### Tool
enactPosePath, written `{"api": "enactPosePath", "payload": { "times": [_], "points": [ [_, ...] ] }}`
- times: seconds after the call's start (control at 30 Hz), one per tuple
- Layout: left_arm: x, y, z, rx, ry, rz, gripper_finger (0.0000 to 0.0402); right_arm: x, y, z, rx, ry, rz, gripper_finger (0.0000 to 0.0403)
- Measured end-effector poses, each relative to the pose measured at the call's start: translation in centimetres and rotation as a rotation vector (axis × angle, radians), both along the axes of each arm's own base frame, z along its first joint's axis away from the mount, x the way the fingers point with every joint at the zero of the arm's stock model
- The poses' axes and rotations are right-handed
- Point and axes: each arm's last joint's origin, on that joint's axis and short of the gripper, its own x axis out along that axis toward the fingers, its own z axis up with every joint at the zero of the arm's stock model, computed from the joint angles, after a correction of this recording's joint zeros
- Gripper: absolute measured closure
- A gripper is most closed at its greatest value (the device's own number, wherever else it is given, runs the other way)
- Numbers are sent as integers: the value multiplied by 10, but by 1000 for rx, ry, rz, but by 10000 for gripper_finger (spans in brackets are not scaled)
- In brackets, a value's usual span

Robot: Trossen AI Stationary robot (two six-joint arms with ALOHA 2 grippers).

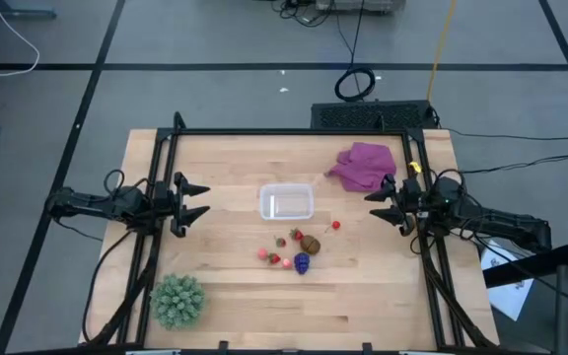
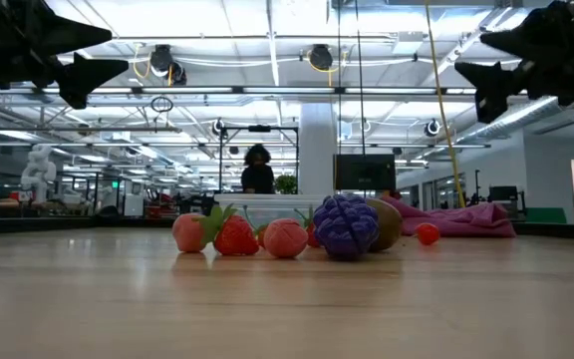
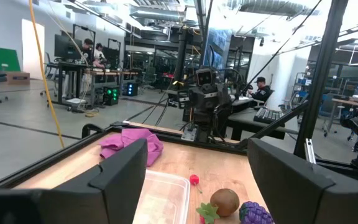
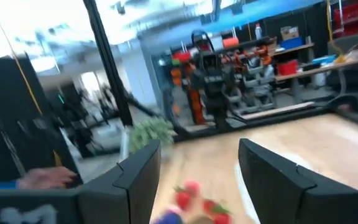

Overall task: Pick and placing Produce into tupperware
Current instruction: Put the cherry into the transparent bin

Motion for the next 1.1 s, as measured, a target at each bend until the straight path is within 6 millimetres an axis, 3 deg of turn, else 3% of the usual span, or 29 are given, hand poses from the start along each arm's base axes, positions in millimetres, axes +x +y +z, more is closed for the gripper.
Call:
{"api": "enactPosePath", "payload": {
  "times": [0.13, 0.4, 0.67, 0.9, 1.1],
  "points": [
    [0, 0, 0, 0, 0, 0, 121, -3, 1, 10, 179, -73, 52, 195],
    [0, 0, 0, 0, 0, 0, 121, -11, 3, 29, 152, -287, 64, 195],
    [0, 0, 1, -9, -10, -1, 121, -12, 3, 31, 260, -286, 109, 195],
    [0, 0, 1, -73, -19, -22, 121, -12, 1, 31, 166, -319, 12, 195],
    [0, -4, 1, -195, -27, -161, 121, -14, 1, 34, 163, -358, 3, 195]
  ]
}}
